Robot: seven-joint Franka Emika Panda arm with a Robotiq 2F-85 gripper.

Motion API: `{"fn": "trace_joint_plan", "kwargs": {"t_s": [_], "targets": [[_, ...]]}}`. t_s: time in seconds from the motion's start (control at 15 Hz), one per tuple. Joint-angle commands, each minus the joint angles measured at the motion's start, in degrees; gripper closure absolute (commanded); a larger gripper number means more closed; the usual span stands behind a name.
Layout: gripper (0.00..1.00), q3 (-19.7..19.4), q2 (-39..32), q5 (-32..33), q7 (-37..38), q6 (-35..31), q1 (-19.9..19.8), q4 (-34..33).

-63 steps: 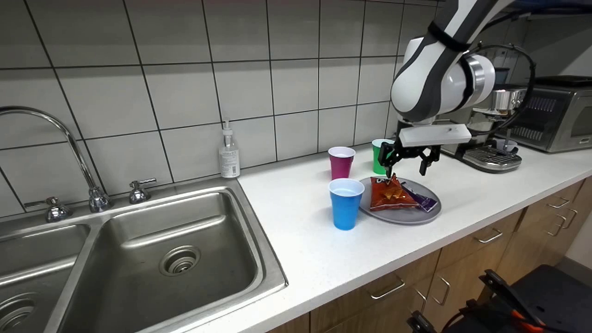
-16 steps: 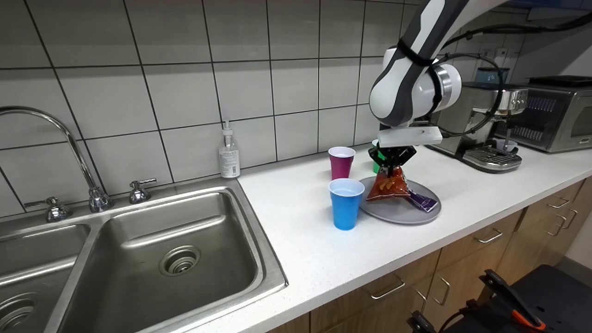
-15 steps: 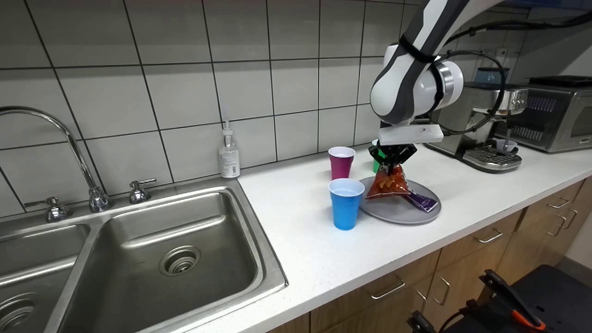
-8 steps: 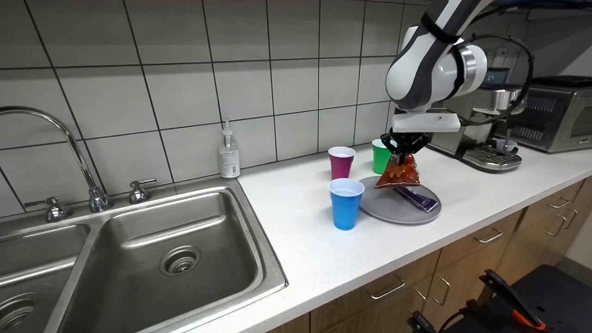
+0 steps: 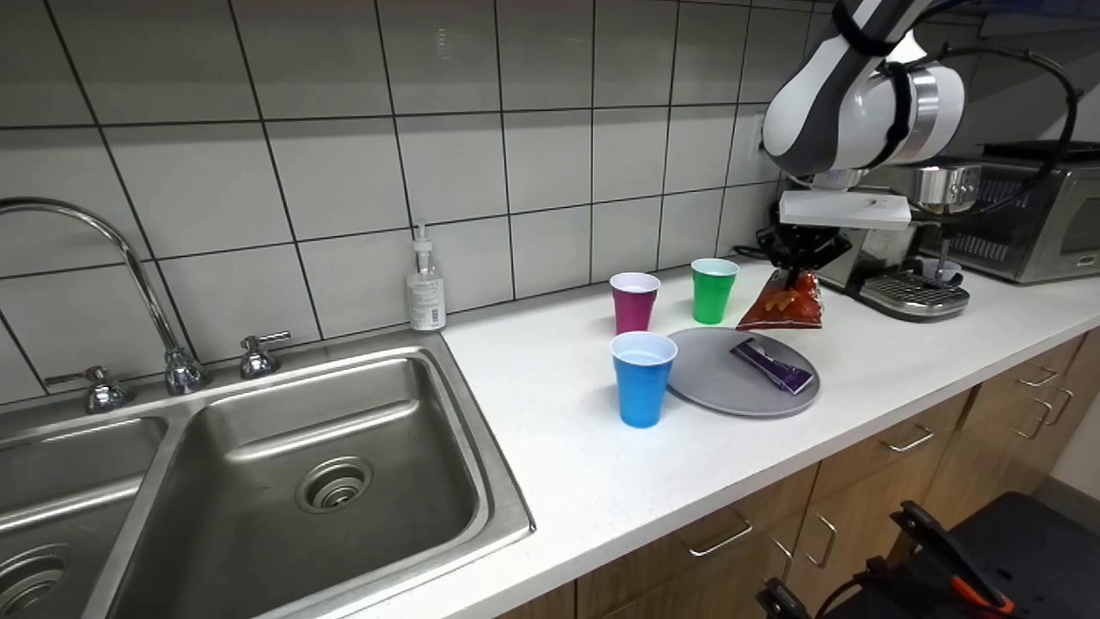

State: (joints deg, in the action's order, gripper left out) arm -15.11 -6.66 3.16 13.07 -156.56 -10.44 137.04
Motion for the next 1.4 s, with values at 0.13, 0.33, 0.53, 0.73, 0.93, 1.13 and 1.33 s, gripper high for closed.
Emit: {"fn": "trace_joint_plan", "kwargs": {"t_s": [0.13, 0.33, 0.53, 0.73, 0.93, 1.13, 1.33], "targets": [[1.00, -0.6, -2.0, -5.1, -6.2, 1.7, -3.9, -4.8], [1.00, -1.2, -4.5, -6.5, -6.7, 1.9, -5.3, -7.8], [1.00, -1.5, -7.6, -7.4, -6.3, 2.2, -6.4, -11.2], [1.00, -1.7, -11.3, -8.2, -5.9, 2.6, -7.6, -15.3], [1.00, -1.8, -15.1, -9.1, -5.6, 3.2, -8.8, -19.3], [1.00, -2.0, -18.5, -9.7, -5.1, 3.8, -10.0, -23.0], [1.00, -2.1, -21.4, -10.1, -4.7, 4.6, -11.1, -26.1]]}}
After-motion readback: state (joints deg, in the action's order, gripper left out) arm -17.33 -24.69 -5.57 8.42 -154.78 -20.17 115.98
